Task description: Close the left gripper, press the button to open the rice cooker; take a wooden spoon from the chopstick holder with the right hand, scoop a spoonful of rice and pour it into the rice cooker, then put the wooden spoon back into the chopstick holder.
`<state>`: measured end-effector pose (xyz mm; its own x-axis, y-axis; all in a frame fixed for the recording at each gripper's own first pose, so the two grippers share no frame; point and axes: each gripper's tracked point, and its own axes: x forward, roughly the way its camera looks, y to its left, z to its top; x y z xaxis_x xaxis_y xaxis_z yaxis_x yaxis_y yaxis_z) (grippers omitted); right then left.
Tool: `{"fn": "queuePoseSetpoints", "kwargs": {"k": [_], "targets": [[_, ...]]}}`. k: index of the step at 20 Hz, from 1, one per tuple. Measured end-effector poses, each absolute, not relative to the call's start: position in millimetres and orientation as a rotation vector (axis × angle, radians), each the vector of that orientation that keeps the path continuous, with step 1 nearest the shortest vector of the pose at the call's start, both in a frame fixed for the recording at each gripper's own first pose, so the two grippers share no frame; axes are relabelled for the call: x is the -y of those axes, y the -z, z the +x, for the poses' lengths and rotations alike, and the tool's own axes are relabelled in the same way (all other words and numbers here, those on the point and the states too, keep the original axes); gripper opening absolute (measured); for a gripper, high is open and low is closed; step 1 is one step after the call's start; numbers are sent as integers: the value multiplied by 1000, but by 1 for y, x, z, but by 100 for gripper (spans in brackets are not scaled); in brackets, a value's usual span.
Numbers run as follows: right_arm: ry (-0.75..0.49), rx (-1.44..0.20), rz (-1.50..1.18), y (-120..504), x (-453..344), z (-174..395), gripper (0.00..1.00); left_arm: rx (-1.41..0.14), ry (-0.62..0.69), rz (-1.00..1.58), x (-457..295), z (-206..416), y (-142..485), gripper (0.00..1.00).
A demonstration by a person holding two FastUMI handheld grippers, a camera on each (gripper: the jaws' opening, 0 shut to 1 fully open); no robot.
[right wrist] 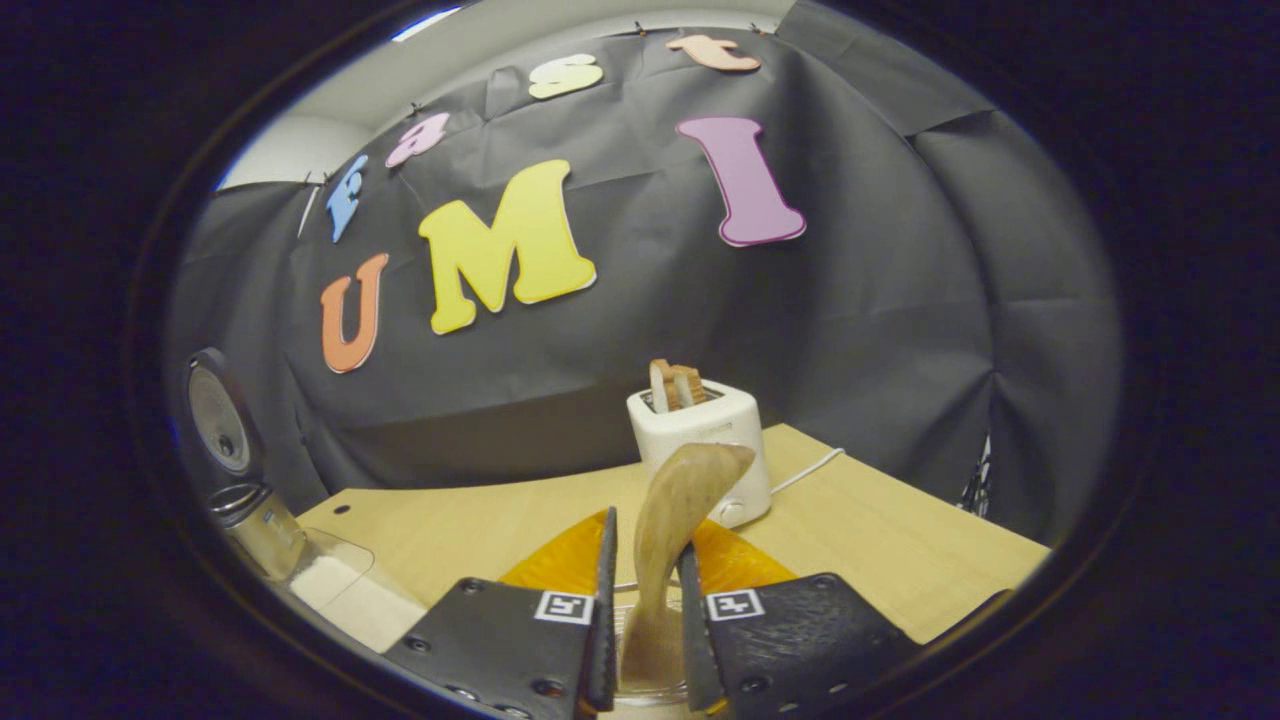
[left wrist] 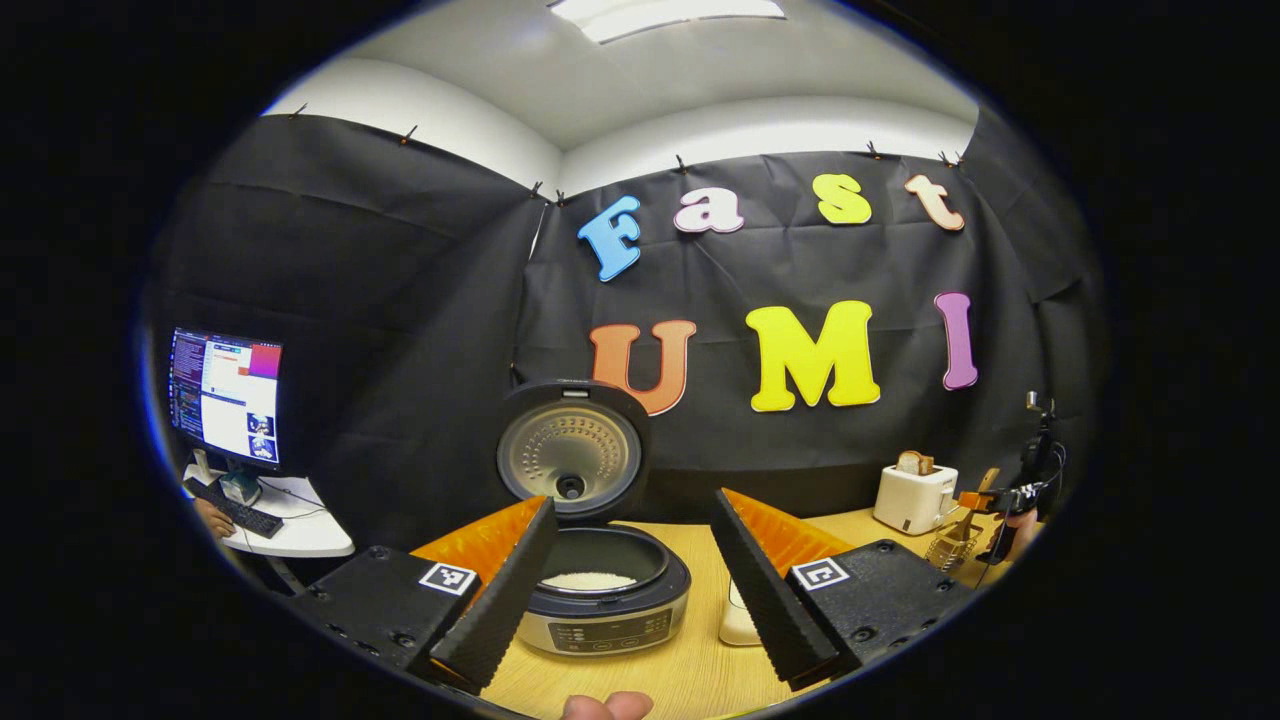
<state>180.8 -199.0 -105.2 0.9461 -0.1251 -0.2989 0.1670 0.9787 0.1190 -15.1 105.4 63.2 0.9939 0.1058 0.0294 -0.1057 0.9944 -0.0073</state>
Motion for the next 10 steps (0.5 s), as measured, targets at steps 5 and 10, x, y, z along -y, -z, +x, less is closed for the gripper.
{"fn": "queuePoseSetpoints", "kwargs": {"k": [5,10], "targets": [[154,-342,211,114,214,170,60,39,-131,34,-109,-4,-74,98],[182,-311,254,104,229,155,80,51,-164,41,-116,16,-99,98]]}}
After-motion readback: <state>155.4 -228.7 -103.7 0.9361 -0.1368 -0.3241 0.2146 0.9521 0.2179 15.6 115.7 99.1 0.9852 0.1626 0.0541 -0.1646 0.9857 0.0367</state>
